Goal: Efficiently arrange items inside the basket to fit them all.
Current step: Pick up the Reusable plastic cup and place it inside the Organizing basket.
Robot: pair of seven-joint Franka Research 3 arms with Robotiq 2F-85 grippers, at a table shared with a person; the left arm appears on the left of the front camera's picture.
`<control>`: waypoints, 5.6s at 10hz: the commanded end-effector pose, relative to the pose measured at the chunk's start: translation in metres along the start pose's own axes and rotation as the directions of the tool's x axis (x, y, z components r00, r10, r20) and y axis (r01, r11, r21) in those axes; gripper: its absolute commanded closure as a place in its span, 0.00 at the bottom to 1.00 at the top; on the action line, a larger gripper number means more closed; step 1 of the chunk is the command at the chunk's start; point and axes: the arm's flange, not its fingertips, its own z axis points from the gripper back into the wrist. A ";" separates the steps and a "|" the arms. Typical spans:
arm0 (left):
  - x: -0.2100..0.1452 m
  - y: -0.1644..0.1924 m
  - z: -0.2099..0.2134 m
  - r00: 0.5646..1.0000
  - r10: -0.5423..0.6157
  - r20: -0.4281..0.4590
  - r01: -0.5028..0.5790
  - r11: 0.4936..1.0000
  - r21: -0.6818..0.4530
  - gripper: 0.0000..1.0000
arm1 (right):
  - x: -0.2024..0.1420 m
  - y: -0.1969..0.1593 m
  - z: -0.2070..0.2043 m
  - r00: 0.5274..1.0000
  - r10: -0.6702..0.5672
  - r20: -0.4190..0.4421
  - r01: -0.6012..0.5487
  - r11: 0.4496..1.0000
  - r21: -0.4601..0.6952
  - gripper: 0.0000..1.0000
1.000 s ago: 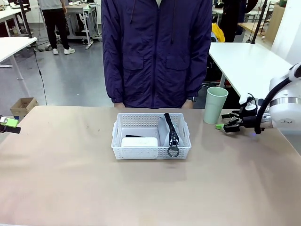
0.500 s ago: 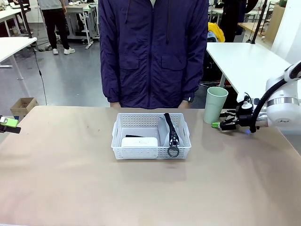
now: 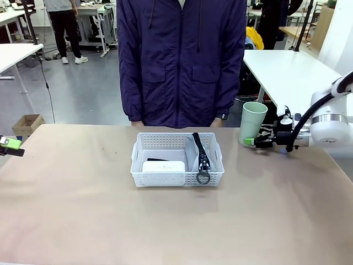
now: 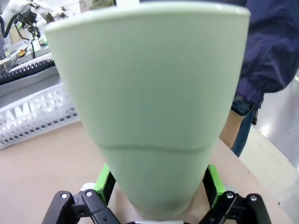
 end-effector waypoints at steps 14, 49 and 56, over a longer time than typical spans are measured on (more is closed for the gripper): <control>-0.001 -0.003 0.000 1.000 -0.002 -0.001 0.002 1.000 0.001 0.00 | 0.043 0.015 0.016 0.988 -0.001 0.152 -0.001 1.000 0.008 0.56; -0.001 -0.003 0.000 1.000 -0.002 -0.001 0.002 1.000 0.001 0.00 | 0.293 0.332 -0.176 0.477 0.664 -0.576 -0.523 0.741 0.421 0.13; -0.001 -0.003 0.000 1.000 -0.002 -0.001 0.002 1.000 0.001 0.00 | 0.276 0.267 -0.277 0.612 0.503 -0.610 -0.336 0.864 0.375 0.13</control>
